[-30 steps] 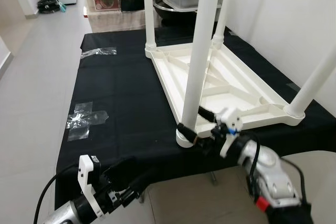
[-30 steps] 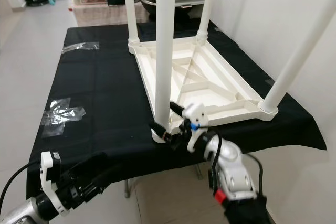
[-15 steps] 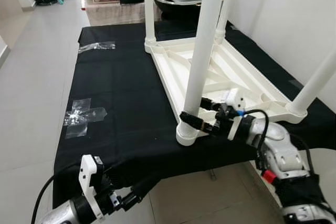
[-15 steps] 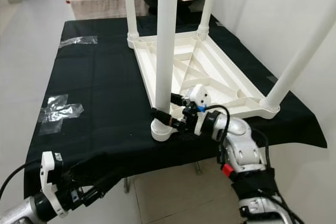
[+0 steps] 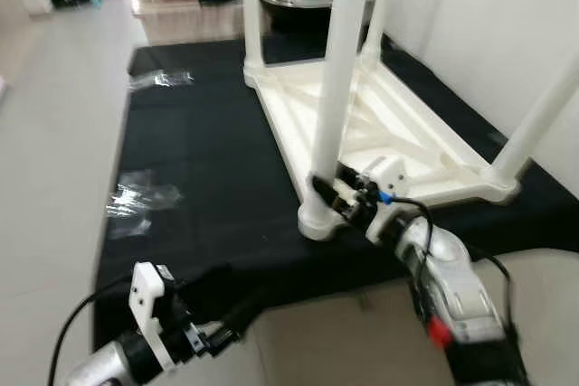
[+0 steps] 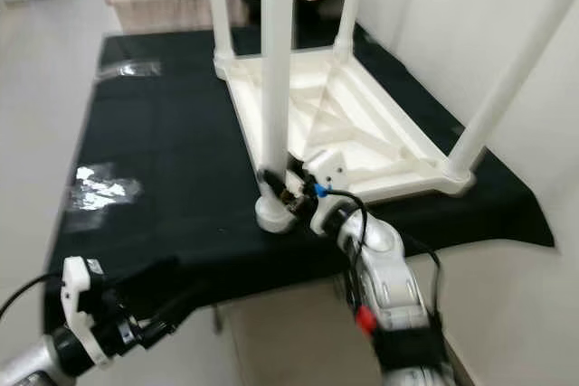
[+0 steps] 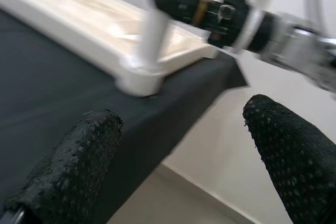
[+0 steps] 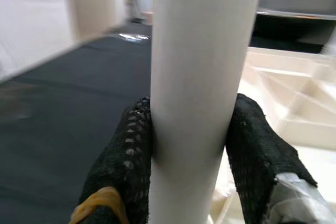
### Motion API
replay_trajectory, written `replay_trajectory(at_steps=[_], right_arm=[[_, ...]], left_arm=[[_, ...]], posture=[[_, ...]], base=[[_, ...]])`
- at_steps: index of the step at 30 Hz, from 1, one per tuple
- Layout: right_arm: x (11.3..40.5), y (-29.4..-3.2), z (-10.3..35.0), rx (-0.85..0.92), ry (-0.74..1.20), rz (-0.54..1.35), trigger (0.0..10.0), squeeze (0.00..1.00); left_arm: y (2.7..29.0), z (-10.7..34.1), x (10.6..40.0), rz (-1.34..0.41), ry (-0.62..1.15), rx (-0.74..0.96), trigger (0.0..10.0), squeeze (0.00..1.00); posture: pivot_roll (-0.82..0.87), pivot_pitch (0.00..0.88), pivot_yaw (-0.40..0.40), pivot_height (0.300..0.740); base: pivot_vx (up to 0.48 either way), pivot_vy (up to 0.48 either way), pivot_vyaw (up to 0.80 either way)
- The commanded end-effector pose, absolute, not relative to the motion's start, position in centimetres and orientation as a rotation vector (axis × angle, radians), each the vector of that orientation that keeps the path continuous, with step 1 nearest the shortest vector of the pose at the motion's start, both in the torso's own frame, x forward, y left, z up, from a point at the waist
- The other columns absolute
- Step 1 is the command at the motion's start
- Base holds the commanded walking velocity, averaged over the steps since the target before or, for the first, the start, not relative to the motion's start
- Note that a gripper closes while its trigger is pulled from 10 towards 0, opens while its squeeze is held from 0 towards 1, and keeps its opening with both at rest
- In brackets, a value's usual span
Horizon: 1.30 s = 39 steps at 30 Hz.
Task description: Building children table
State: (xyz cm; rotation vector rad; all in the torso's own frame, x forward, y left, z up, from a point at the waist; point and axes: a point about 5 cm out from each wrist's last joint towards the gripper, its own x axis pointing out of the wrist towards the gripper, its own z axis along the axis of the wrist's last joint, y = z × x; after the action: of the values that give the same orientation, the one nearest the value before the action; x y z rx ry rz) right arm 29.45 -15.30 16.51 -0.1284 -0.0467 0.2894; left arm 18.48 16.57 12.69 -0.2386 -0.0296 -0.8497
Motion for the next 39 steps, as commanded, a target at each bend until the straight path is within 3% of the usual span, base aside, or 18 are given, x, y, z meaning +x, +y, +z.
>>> replay_trajectory(at_steps=[1, 9, 10, 11, 15, 16, 17, 18, 20, 22, 30, 31, 32, 39], right_arm=[[28.2, -17.5, 13.4, -0.197, 0.174, 0.1, 0.0, 0.0], [27.9, -15.3, 13.8, -0.166, 0.189, 0.202, 0.0, 0.0], [27.8, -14.7, 13.7, -0.152, 0.191, 0.232, 10.0, 0.0], [27.7, -13.9, 13.9, -0.162, 0.175, 0.32, 10.0, 1.0], [28.0, -13.8, 14.2, -0.133, 0.143, 0.341, 10.0, 1.0], [28.7, -13.4, 15.1, -0.114, 0.073, 0.415, 10.0, 1.0], [29.1, -12.9, 16.7, -0.055, -0.002, 0.569, 10.0, 0.91], [29.1, -12.5, 18.4, -0.039, -0.073, 0.738, 10.0, 0.0], [29.1, -12.5, 18.4, -0.039, -0.073, 0.738, 10.0, 0.0], [28.8, -12.8, 20.9, -0.067, -0.127, 0.977, 10.0, 0.0], [29.9, -14.5, 22.8, -0.18, -0.118, 1.069, 10.0, 0.0], [30.4, -15.0, 23.2, -0.19, -0.114, 1.094, 1.7, 0.0], [31.0, -15.4, 23.3, -0.197, -0.106, 1.133, 0.0, 0.0], [31.9, -16.0, 23.3, -0.191, -0.1, 1.176, 0.0, 0.0]], left_arm=[[16.9, 12.7, 18.6, -0.837, -0.025, -0.218, 10.0, 0.0], [17.1, 13.1, 18.8, -0.819, -0.037, -0.207, 10.0, 0.0], [17.2, 13.0, 18.8, -0.817, -0.037, -0.207, 10.0, 0.0], [17.1, 13.0, 18.7, -0.823, -0.032, -0.206, 10.0, 0.0], [17.0, 12.9, 18.7, -0.83, -0.028, -0.206, 10.0, 0.0], [16.9, 12.9, 18.7, -0.837, -0.025, -0.206, 10.0, 0.0], [16.7, 13.0, 18.7, -0.843, -0.026, -0.206, 10.0, 0.0], [16.6, 13.0, 18.7, -0.845, -0.027, -0.208, 10.0, 0.0], [16.6, 13.0, 18.7, -0.845, -0.027, -0.208, 10.0, 0.0], [16.4, 13.1, 18.5, -0.847, -0.029, -0.213, 10.0, 0.0], [16.1, 13.3, 18.0, -0.847, -0.026, -0.223, 10.0, 0.0], [16.0, 13.3, 17.9, -0.847, -0.025, -0.224, 10.0, 0.0], [15.9, 13.4, 17.8, -0.848, -0.025, -0.224, 10.0, 0.0], [15.8, 13.7, 17.7, -0.85, -0.029, -0.222, 10.0, 0.0]], posture=[[0.06, 0.125, -0.037, 0.74], [0.1, 0.12, -0.042, 0.74], [0.09, 0.111, -0.036, 0.74], [0.1, 0.103, -0.032, 0.74], [0.1, 0.103, -0.032, 0.74], [0.1, 0.1, -0.028, 0.74], [0.1, 0.108, -0.027, 0.74], [0.1, 0.111, -0.027, 0.74], [0.1, 0.111, -0.027, 0.74], [0.1, 0.124, -0.026, 0.74], [0.12, 0.14, -0.028, 0.74], [0.12, 0.148, -0.029, 0.74], [0.12, 0.153, -0.029, 0.74], [0.13, 0.164, -0.032, 0.74]], base=[[0.0, 0.0, 0.0], [0.0, 0.0, 0.0], [0.0, 0.0, 0.0], [0.0, 0.0, 0.0], [0.0, 0.0, 0.0], [0.0, 0.0, 0.0], [0.0, 0.0, 0.0], [0.0, 0.0, 0.0], [0.0, 0.0, 0.0], [0.0, 0.0, 0.0], [0.0, 0.0, 0.0], [0.0, 0.0, 0.0], [0.0, 0.0, 0.0], [0.0, 0.0, 0.0]])
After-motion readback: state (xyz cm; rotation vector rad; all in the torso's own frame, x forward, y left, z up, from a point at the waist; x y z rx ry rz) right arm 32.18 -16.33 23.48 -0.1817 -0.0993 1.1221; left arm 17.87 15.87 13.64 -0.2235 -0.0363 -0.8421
